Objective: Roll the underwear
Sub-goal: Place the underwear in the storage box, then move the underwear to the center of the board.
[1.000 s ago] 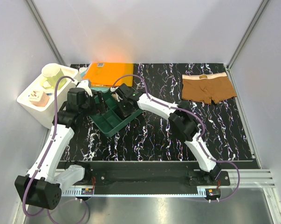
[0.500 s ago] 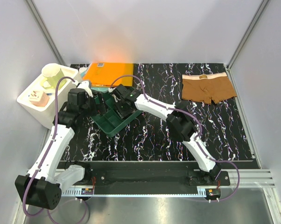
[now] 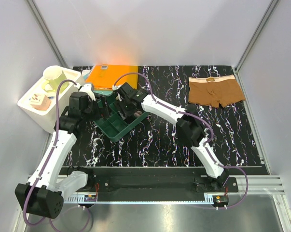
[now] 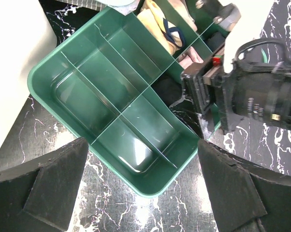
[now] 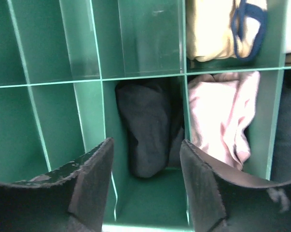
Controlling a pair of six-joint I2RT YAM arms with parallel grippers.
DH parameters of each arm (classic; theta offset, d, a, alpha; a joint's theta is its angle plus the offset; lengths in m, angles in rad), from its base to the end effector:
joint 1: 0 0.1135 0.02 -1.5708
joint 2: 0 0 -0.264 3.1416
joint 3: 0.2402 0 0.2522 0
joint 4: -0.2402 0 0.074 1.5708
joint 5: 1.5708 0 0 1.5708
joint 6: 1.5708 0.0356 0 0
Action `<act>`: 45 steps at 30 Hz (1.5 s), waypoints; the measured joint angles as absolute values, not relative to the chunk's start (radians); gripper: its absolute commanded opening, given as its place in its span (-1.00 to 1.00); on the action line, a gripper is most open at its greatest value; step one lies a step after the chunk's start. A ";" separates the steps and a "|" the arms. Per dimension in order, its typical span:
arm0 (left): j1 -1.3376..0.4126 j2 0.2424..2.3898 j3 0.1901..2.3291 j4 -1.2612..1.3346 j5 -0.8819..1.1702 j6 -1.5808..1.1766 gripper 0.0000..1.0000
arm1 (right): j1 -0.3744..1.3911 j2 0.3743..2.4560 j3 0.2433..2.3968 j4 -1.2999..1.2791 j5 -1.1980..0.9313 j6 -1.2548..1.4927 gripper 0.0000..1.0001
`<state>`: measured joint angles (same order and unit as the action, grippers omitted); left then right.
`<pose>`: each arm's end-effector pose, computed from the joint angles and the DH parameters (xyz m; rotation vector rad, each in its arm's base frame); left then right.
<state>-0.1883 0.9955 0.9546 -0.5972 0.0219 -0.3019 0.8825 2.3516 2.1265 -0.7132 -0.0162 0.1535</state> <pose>0.2077 -0.0404 0.3197 -0.1140 2.2218 -0.2954 0.3316 0.4041 0.2164 -0.9210 2.3949 0.4338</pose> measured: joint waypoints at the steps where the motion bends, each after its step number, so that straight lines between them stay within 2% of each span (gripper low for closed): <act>1: -0.188 0.993 0.955 -0.597 0.022 -0.302 0.98 | 0.883 2.343 2.126 -0.717 -0.010 0.154 0.45; 10: -0.188 0.949 0.937 -0.587 -0.012 -0.294 0.98 | 0.876 2.183 2.126 -0.720 0.030 0.151 0.77; 16: -0.188 0.929 0.922 -0.581 -0.062 -0.284 0.98 | 0.846 2.075 2.097 -0.678 0.087 0.150 0.88; 19: -0.188 0.929 0.918 -0.580 -0.081 -0.284 0.98 | 0.816 1.996 2.004 -0.641 0.134 0.157 1.00; 29: -0.188 0.925 0.906 -0.573 -0.137 -0.269 0.98 | 0.566 1.729 1.599 -0.542 0.175 0.204 0.99; 36: -0.188 0.926 0.906 -0.571 -0.147 -0.258 0.98 | 0.373 1.745 1.538 -0.516 0.187 0.210 0.88; 45: -0.188 0.963 0.905 -0.558 -0.157 -0.250 0.98 | 0.239 2.006 1.604 -0.498 0.237 0.221 0.38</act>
